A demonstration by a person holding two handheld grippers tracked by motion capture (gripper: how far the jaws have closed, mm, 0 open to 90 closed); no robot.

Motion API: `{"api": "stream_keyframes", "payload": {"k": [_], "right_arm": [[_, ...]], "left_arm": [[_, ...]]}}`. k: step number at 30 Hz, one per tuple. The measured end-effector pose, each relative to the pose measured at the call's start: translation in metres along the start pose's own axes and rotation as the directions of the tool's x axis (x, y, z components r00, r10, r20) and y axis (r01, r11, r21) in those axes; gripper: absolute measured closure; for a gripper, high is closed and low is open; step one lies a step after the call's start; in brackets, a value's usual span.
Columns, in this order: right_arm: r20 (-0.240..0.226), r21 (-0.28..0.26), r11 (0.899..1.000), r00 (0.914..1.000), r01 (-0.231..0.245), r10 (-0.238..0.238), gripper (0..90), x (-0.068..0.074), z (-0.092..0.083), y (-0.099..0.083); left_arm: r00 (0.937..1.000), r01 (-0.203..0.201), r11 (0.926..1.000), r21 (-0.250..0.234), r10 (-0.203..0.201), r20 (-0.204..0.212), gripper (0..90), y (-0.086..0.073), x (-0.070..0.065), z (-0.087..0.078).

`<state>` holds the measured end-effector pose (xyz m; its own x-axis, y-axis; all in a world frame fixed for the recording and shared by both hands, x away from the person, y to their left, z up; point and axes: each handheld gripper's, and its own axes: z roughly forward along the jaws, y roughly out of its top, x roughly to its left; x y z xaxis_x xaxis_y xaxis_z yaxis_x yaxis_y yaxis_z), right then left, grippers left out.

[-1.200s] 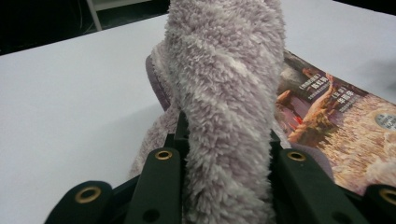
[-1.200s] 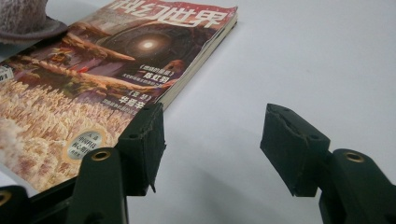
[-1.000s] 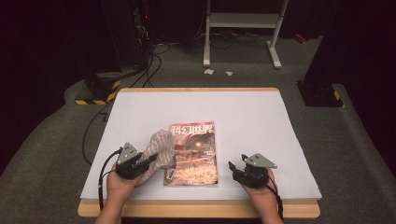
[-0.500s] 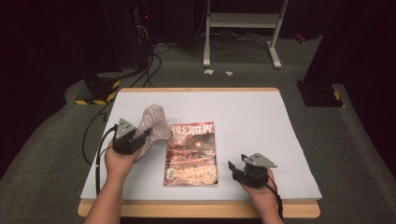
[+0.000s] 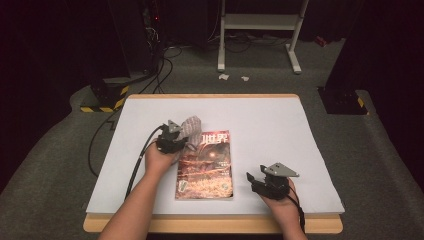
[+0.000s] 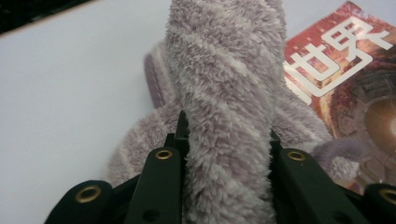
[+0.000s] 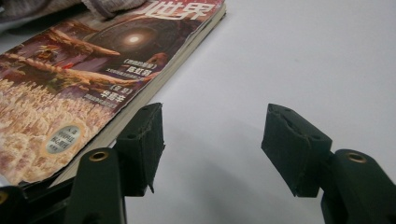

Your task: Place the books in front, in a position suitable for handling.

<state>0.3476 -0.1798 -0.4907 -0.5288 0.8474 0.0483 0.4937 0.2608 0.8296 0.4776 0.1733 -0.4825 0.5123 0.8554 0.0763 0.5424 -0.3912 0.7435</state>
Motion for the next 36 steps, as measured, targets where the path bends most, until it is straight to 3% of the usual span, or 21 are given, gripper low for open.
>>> {"api": "stream_keyframes", "payload": {"k": [3, 5, 6, 7, 9, 10, 11, 15, 19, 24, 26, 27, 28, 30, 34, 36], "right_arm": [[-0.008, -0.007, 1.000, 0.9998, -0.016, 0.016, 35.5, -0.005, -0.001, -0.001], [-0.005, -0.016, 1.000, 0.9997, -0.023, 0.023, 34.7, -0.007, -0.002, -0.002], [-0.005, -0.016, 1.000, 0.9997, -0.023, 0.023, 34.7, -0.007, -0.002, -0.002], [-0.004, -0.022, 1.000, 0.9997, -0.023, 0.023, 34.3, -0.008, -0.003, -0.003], [-0.002, -0.031, 0.999, 0.9998, -0.018, 0.018, 33.1, -0.008, -0.004, -0.003], [-0.002, -0.031, 0.999, 0.9998, -0.018, 0.018, 33.1, -0.008, -0.004, -0.003], [0.002, -0.033, 0.999, 0.9999, -0.015, 0.015, 32.1, -0.008, -0.004, -0.004], [0.035, -0.050, 0.999, 0.9993, -0.010, 0.012, 30.7, -0.007, -0.004, -0.004], [0.045, -0.048, 0.999, 0.9989, -0.009, 0.012, 29.0, -0.007, -0.002, -0.006], [0.068, -0.013, 1.000, 0.9975, -0.017, 0.018, 25.7, -0.007, 0.003, -0.008], [0.074, -0.018, 1.000, 0.9970, -0.022, 0.023, 26.1, -0.008, 0.003, -0.008], [0.075, -0.018, 1.000, 0.9969, -0.024, 0.026, 26.1, -0.008, 0.003, -0.008], [0.074, -0.019, 0.999, 0.9969, -0.026, 0.028, 25.7, -0.008, 0.003, -0.008], [0.078, -0.020, 1.000, 0.9967, -0.024, 0.026, 25.6, -0.009, 0.002, -0.007], [0.084, -0.023, 0.999, 0.9960, -0.030, 0.032, 24.8, -0.010, 0.001, -0.003], [0.080, 0.001, 1.000, 0.9967, -0.014, 0.014, 25.5, -0.010, 0.000, -0.002]], "left_arm": [[0.9989, 0.001, 1.0000, -0.003, -0.001, 0.047, 70.7, 0.009, -0.013, 0.011], [0.9967, -0.039, 0.9992, 0.004, 0.038, 0.072, 70.7, 0.017, -0.030, 0.017], [0.9967, -0.039, 0.9992, 0.004, 0.038, 0.072, 70.7, 0.017, -0.030, 0.017], [0.9932, -0.059, 0.9982, -0.003, 0.059, 0.101, 70.7, 0.024, -0.046, 0.022], [0.9905, -0.064, 0.9978, -0.014, 0.065, 0.121, 70.7, 0.029, -0.061, 0.028], [0.9905, -0.064, 0.9978, -0.014, 0.065, 0.121, 70.7, 0.029, -0.061, 0.028], [0.9877, -0.064, 0.9977, -0.022, 0.066, 0.142, 70.7, 0.034, -0.073, 0.032], [0.9874, -0.075, 0.9968, -0.026, 0.078, 0.137, 70.4, 0.039, -0.085, 0.036], [0.9920, -0.058, 0.9982, -0.013, 0.059, 0.111, 70.4, 0.033, -0.071, 0.033], [0.9990, -0.017, 0.9998, 0.001, 0.017, 0.042, 70.3, 0.017, -0.038, 0.020], [0.9995, -0.015, 0.9999, 0.006, 0.015, 0.027, 70.3, 0.014, -0.031, 0.017], [1.0000, 0.006, 0.9999, 0.009, -0.006, 0.007, 70.3, 0.008, -0.019, 0.011], [1.0000, 0.006, 0.9999, 0.009, -0.006, 0.007, 70.3, 0.008, -0.019, 0.011], [0.9997, 0.017, 0.9997, 0.017, -0.017, -0.018, 70.3, 0.001, -0.004, 0.003], [0.9992, 0.030, 0.9993, 0.024, -0.030, -0.028, 70.3, -0.005, 0.007, -0.002], [0.9993, 0.025, 0.9993, 0.027, -0.024, -0.030, 70.3, -0.005, 0.006, -0.002]]}}
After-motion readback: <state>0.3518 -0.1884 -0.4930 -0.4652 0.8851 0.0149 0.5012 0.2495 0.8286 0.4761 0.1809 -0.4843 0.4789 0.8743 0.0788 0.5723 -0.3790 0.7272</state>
